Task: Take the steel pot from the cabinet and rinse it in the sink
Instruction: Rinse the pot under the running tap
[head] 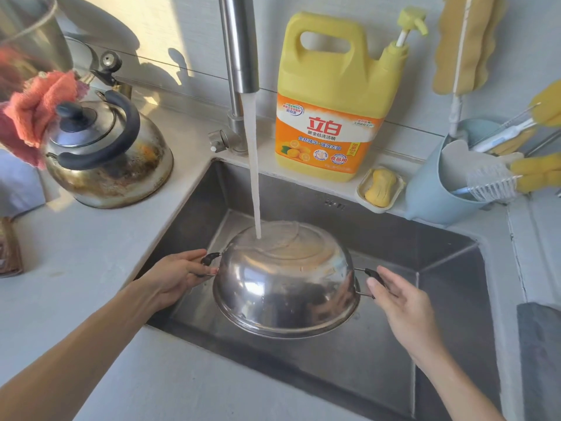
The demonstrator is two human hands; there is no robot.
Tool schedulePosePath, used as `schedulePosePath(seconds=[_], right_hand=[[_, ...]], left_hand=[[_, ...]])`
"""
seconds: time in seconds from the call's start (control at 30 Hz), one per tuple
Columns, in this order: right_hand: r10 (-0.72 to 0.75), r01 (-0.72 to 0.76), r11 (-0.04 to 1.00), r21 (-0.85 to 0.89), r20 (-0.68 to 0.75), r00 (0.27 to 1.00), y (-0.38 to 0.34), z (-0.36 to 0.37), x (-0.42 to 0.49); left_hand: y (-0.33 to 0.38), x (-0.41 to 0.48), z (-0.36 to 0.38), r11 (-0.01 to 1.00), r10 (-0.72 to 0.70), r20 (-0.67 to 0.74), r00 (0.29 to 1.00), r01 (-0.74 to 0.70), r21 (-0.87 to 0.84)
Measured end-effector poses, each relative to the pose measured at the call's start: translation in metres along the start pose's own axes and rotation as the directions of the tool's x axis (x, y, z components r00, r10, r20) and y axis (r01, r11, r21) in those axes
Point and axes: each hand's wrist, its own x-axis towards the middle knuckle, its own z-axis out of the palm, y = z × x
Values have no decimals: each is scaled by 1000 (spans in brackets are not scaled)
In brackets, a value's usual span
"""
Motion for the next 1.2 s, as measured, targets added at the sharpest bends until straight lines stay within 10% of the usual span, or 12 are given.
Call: schedulePosePath(seconds=[0.63, 1.2], right_hand=[[337, -334, 924, 187, 16, 942, 32, 50, 50], [180, -171, 973, 157, -44, 983, 1, 14, 55]], left_hand=[[18, -12, -12, 891, 317, -22, 948, -290, 350], [-4, 1, 0, 899, 284, -103, 953, -227, 375]])
